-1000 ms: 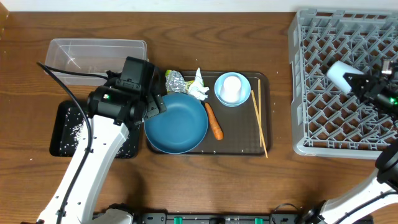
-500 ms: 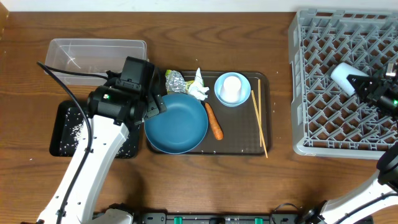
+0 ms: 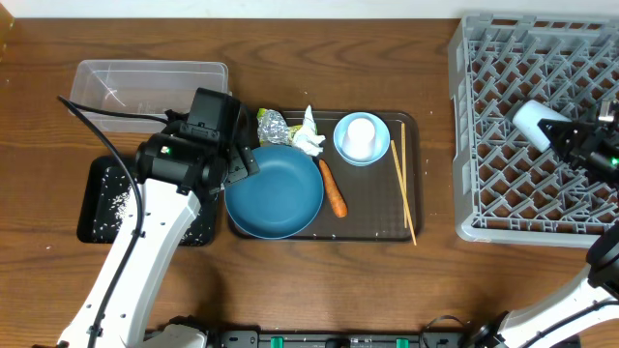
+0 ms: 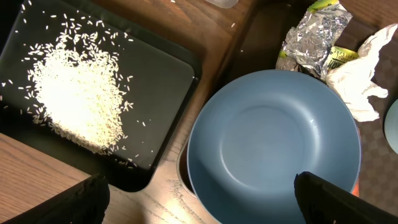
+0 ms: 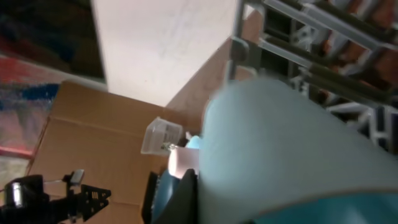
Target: Sort waste into correct bins and load items into the dishwasher rack
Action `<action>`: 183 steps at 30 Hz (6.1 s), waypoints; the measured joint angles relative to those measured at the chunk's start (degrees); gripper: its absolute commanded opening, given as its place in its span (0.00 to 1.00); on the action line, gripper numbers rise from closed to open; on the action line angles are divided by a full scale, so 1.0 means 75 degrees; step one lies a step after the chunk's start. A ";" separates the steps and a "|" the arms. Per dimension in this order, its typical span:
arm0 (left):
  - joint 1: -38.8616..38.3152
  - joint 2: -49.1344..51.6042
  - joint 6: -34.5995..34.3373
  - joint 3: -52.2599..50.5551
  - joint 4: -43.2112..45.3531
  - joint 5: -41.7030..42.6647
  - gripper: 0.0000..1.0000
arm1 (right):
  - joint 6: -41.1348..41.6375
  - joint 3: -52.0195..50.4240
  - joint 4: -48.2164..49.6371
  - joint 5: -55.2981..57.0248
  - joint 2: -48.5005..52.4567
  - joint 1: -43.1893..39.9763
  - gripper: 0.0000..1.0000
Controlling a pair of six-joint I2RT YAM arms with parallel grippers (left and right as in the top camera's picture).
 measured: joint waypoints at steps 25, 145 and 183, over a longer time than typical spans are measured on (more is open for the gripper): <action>0.0000 0.0000 0.0003 0.0000 0.0000 0.0000 0.98 | 0.0676 0.1979 -0.3048 0.3730 -0.0111 -0.0592 0.20; 0.0000 0.0000 0.0000 0.0000 0.0023 0.0000 0.98 | 0.2250 0.2250 -0.0184 0.9614 -0.1064 0.2122 0.04; 0.0000 0.0000 0.0000 0.0000 0.0023 0.0000 0.98 | 0.2900 0.2547 -0.2818 1.0424 -0.1148 0.2110 0.01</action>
